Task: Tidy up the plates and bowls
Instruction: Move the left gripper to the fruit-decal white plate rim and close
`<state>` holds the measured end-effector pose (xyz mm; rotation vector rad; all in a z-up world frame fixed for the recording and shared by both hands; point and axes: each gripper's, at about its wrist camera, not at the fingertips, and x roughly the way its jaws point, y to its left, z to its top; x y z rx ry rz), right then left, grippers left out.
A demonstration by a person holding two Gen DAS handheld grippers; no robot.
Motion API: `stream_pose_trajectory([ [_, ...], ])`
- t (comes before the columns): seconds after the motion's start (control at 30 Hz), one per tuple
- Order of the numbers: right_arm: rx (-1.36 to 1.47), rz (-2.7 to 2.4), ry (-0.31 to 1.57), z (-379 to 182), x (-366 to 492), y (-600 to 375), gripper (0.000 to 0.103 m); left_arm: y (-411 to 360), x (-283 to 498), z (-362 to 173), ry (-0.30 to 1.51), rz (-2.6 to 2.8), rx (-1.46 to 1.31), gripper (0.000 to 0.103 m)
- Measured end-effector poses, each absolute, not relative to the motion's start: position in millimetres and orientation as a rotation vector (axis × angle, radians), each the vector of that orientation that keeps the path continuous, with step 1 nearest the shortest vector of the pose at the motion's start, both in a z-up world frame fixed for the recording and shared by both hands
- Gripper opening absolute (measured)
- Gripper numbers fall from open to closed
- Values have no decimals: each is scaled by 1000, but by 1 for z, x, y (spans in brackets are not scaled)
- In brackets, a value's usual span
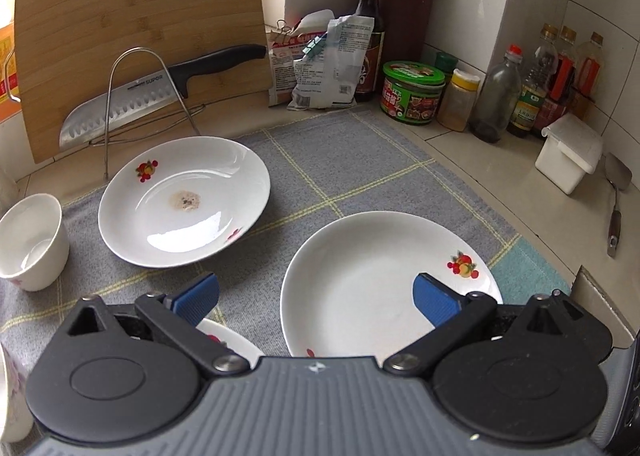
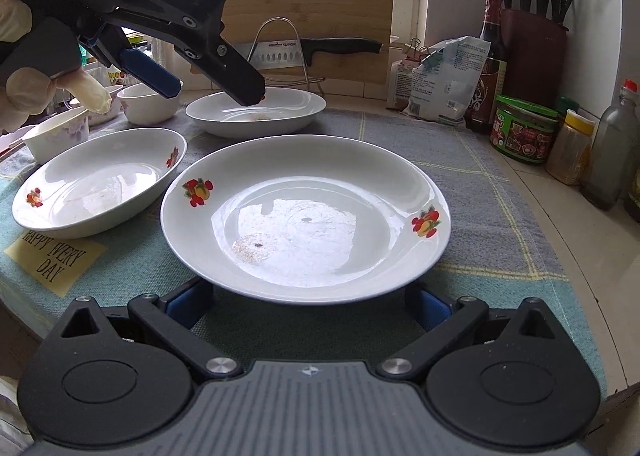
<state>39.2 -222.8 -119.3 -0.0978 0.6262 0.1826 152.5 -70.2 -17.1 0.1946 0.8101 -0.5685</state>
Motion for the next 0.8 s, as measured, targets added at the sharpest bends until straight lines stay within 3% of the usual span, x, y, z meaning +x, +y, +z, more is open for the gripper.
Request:
stream_pose_trajectory([
  [0.47, -131, 231, 643, -118, 42, -230, 103, -103, 195, -39, 922, -708, 303, 102],
  [0.7, -131, 250, 671, -117, 48, -233, 103, -106, 211, -55, 997, -770, 298, 87],
  [0.8, -137, 261, 685, -117, 51, -233, 103, -107, 215, -60, 1015, -800, 303, 87],
])
